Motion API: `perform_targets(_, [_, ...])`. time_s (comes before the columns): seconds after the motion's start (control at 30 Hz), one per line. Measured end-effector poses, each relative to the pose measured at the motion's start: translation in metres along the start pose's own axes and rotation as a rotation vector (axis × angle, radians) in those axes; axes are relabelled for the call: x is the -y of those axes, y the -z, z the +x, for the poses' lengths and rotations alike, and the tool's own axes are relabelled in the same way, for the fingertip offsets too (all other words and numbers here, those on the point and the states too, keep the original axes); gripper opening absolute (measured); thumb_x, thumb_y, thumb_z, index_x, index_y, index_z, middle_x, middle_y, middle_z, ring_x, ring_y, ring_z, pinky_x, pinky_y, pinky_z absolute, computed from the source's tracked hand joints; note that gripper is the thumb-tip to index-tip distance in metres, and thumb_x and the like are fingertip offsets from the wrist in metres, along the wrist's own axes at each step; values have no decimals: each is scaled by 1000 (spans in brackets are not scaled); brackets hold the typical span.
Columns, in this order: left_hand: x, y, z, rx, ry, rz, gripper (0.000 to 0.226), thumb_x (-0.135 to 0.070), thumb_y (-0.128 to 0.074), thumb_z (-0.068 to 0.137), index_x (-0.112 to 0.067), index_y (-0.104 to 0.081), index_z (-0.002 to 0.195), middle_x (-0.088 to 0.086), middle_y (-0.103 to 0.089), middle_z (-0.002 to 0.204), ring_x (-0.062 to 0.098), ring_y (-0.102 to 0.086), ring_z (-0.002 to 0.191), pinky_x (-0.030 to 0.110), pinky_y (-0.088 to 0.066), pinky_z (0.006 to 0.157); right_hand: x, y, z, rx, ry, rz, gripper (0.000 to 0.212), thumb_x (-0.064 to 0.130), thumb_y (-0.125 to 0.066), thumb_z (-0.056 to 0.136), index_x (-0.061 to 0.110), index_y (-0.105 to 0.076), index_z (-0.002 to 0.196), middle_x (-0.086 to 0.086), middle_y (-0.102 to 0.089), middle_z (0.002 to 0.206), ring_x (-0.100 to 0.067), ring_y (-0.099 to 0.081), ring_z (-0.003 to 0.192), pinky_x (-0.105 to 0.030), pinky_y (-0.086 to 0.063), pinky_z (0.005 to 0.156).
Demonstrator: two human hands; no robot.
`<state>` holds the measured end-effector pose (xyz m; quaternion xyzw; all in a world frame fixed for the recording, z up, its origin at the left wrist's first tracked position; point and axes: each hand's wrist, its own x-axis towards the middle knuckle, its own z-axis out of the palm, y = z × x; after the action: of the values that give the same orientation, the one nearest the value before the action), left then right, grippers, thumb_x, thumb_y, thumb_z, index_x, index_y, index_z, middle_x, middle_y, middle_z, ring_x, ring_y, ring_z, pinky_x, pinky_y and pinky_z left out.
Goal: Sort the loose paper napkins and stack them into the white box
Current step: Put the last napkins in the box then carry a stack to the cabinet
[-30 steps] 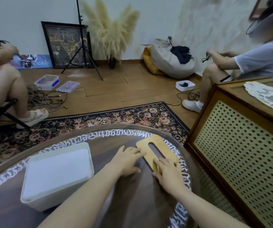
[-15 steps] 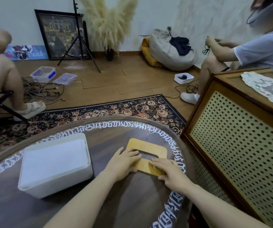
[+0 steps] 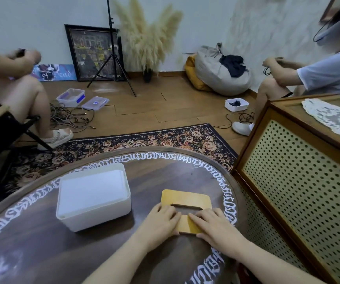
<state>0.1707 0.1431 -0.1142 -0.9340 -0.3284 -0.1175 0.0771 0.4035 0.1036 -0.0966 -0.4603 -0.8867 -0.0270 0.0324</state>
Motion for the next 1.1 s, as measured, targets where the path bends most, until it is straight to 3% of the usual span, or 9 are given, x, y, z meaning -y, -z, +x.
perform_targets(0.1, [-1,13,-7,18,-23,23,58,-53,-35,77,-19,-70,107,-3,-62,87,16,-62,81,28,-53,80,5,13,-2,-3,59,-43,50,51,-44,82,26,-51,125,10,-56,104,-9,-57,90,-27,-29,81])
perform_targets(0.43, [23,96,-34,-173,-30,87,57,-50,-38,82,-13,-65,115,1,-61,97,18,-60,88,28,-52,81,29,84,27,-136,165,33,53,47,-55,84,26,-49,133,7,-56,110,-10,-49,97,-27,-29,81])
perform_targets(0.63, [51,145,-63,-260,-38,219,58,-51,-69,73,-14,-58,116,2,-61,97,19,-59,85,28,-48,75,54,119,57,-175,292,59,51,41,-58,89,35,-45,138,7,-52,116,-13,-51,100,-32,-42,81])
perform_targets(0.87, [92,171,-108,-230,67,265,49,-50,-44,78,-17,-52,113,2,-59,92,19,-56,81,26,-38,75,94,132,114,-176,401,63,45,36,-51,90,37,-48,134,2,-53,113,-14,-47,96,-31,-40,77])
perform_targets(1.1, [126,159,-143,-108,221,161,42,-51,-43,80,-20,-50,107,0,-57,91,16,-57,77,21,-49,63,126,114,168,-119,442,26,40,34,-43,90,31,-51,129,-3,-55,107,-21,-52,94,-34,-44,77])
